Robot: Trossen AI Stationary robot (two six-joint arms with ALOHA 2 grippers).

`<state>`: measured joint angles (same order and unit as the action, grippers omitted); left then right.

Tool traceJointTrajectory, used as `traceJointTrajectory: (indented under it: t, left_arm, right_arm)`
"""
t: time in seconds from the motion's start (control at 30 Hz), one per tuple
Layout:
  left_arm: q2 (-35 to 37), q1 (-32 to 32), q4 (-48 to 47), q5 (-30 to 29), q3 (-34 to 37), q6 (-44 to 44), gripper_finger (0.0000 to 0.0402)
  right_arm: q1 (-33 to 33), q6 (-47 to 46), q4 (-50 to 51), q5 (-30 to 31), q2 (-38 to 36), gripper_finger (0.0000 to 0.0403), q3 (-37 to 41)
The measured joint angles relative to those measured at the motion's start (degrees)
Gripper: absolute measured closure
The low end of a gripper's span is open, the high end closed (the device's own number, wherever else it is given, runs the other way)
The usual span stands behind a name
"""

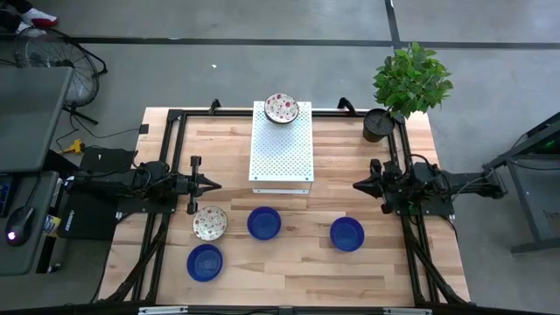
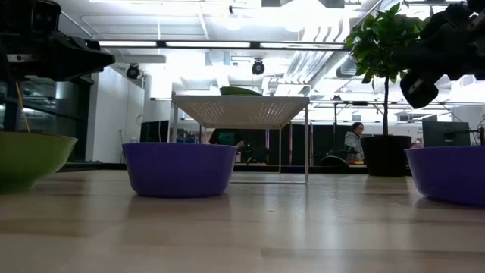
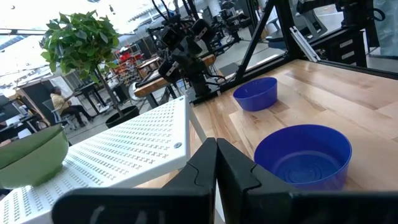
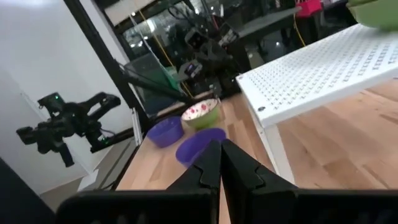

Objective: Pick & Place Mini bowls
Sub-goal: Stack the green bowl on top of the green bowls on the shelf

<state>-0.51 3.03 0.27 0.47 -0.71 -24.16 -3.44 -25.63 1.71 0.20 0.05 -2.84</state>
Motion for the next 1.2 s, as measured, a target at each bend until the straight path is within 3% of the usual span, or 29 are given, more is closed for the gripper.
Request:
traceJointTrajectory:
  t: [1.2]
  left_arm:
    - [0.00, 0.00, -0.02, 0.00, 0.00, 0.00, 0.0401]
  right_arm:
    - [0.83, 3.61, -2.92, 0.48, 0.76, 0.0402, 2.33]
